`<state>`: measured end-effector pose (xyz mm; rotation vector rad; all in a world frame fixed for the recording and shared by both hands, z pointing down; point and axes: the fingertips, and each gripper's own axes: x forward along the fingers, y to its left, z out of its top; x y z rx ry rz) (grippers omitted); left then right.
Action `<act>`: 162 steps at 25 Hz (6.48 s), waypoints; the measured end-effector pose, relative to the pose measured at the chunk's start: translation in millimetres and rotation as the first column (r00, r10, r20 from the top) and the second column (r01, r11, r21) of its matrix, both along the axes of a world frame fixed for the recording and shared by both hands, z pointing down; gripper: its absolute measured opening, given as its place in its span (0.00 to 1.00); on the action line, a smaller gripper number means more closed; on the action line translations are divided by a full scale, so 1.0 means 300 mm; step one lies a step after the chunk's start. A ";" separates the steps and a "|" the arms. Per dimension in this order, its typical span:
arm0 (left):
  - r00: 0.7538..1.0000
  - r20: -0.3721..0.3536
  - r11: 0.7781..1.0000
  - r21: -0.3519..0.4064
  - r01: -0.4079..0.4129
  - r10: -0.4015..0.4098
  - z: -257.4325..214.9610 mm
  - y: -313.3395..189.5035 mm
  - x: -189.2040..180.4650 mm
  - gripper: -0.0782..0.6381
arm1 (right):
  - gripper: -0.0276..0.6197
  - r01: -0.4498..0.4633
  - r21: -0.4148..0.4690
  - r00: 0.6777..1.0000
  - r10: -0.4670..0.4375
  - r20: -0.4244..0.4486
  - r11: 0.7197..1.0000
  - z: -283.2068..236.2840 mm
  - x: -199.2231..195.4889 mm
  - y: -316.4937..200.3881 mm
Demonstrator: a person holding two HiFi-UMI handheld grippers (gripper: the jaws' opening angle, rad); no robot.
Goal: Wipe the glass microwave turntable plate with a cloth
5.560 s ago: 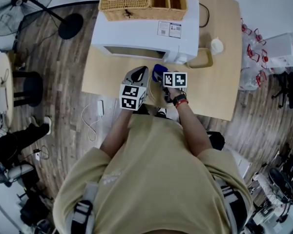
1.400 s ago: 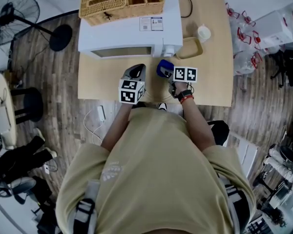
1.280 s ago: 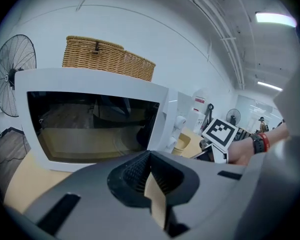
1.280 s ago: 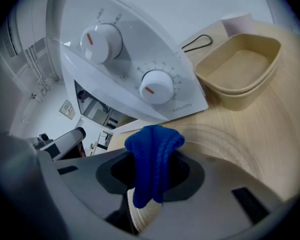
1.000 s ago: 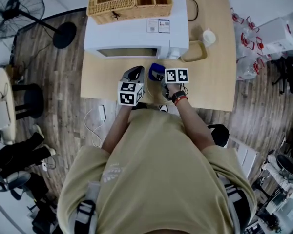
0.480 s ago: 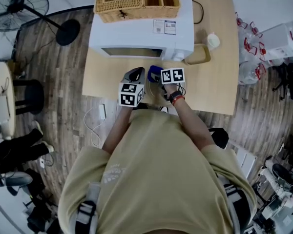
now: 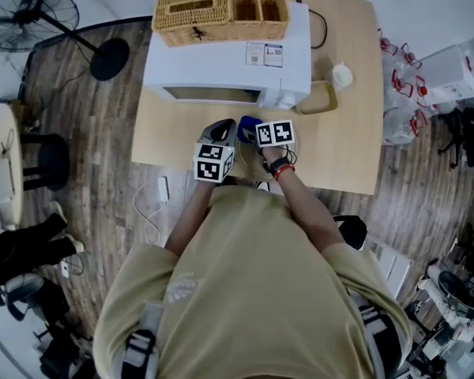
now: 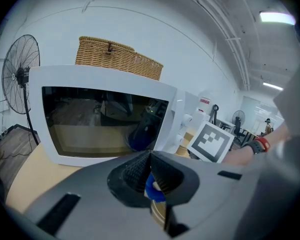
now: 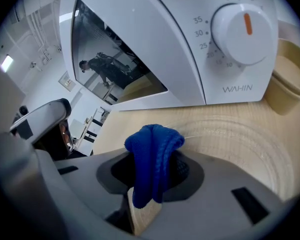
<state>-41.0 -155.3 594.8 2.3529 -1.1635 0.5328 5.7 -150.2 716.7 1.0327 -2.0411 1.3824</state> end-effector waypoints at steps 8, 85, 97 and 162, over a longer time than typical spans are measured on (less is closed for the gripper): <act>1.000 0.010 1.000 -0.003 -0.016 0.016 0.007 -0.006 0.015 0.13 | 0.24 -0.029 0.001 0.999 0.029 0.016 1.000 -0.004 0.036 -0.006; 0.985 -0.002 0.984 -0.044 -0.172 0.172 0.033 0.115 0.207 0.13 | 0.24 -0.312 0.034 0.946 0.314 -0.082 0.949 -0.001 0.539 0.095; 0.998 -0.011 0.997 -0.044 -0.058 0.058 0.026 0.077 0.059 0.13 | 0.24 -0.165 0.031 0.985 0.163 0.061 0.986 -0.082 0.224 0.039; 0.997 -0.054 0.995 -0.073 -0.063 0.059 0.017 0.130 0.094 0.13 | 0.24 -0.081 0.002 0.997 0.081 0.000 0.997 0.003 0.176 0.110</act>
